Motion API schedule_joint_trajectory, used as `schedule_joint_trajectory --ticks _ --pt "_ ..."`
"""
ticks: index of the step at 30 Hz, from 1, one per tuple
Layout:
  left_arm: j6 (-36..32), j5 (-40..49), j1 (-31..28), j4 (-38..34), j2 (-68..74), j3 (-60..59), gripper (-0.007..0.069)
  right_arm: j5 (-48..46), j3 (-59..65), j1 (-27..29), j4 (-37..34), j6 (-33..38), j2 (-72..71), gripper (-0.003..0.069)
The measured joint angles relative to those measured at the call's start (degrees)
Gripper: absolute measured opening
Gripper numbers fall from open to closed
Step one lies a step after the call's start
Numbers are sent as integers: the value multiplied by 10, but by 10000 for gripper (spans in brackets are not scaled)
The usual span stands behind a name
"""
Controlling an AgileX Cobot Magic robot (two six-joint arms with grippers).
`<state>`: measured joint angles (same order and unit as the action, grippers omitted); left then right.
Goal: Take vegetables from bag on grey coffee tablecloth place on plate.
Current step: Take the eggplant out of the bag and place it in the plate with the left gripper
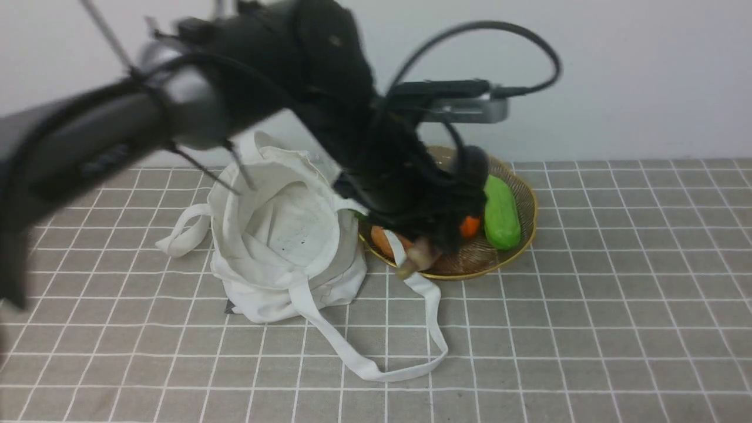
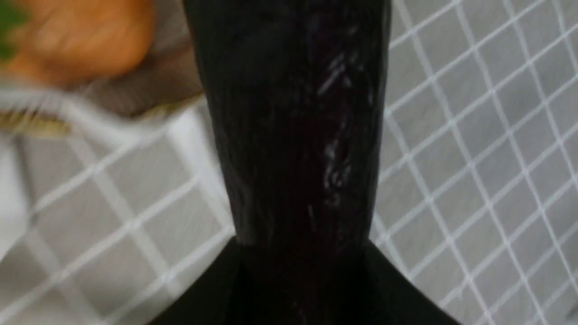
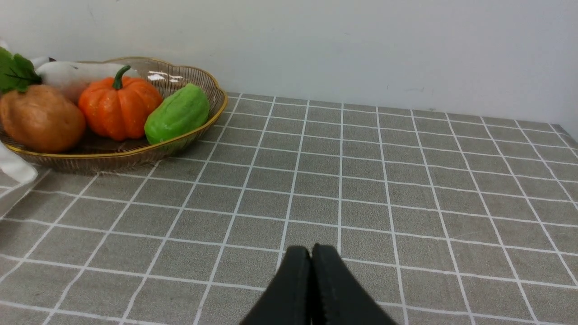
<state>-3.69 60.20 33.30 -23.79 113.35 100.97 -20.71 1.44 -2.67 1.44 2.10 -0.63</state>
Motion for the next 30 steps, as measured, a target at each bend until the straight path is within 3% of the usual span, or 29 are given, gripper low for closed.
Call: schedule_joint_trajectory --ticks 8,12,21,30 --pt "16 -11 7 5 168 190 240 0 0 0 0 0 0 -15" --pt "16 -18 7 51 237 267 240 0 0 0 0 0 0 -15" --pt "15 -35 7 85 290 297 275 0 0 0 0 0 0 -15" --pt "12 -49 7 92 286 304 604 0 0 0 0 0 0 -15"
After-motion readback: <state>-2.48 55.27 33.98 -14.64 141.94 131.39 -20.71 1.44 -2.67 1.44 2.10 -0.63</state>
